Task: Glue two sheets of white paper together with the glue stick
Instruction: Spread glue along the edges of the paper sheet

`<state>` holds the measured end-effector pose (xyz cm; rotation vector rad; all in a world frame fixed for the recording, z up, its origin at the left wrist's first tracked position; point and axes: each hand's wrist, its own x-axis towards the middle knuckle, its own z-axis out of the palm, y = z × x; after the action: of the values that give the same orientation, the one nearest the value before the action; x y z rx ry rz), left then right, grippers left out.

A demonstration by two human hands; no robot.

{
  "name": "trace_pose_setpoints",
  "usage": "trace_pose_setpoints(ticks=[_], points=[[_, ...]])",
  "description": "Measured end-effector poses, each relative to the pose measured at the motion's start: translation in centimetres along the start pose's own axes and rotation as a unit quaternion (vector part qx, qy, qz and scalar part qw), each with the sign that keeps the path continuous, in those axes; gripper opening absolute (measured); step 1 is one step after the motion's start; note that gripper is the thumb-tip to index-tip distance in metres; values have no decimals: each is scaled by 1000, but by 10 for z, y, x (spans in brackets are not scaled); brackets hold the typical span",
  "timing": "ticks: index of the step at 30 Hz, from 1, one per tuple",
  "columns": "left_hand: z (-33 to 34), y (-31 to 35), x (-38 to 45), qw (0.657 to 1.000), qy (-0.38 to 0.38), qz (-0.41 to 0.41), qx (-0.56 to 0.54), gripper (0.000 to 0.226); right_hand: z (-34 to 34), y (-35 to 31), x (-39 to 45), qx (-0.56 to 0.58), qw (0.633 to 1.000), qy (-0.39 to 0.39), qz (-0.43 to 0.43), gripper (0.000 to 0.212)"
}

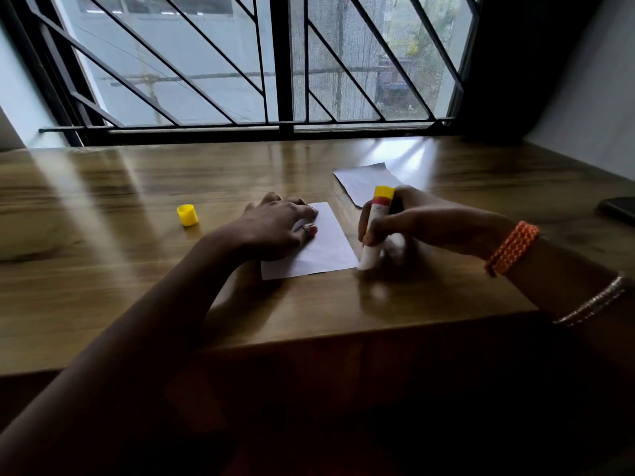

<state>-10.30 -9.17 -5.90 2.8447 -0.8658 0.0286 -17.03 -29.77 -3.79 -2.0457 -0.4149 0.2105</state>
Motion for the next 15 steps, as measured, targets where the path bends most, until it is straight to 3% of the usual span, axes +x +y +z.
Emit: trace_pose_setpoints(ticks=[5,8,15], points=[[-6,6,-4,999,-1,-4,34,38,-10,3,10,117,987,106,27,10],[-7,16,-9,992,-2,-16,129,41,-11,5,15,111,979,169,40,12],[-1,35,-24,942,27,-156,296,54,-6,8,28,70,963,258,3,11]])
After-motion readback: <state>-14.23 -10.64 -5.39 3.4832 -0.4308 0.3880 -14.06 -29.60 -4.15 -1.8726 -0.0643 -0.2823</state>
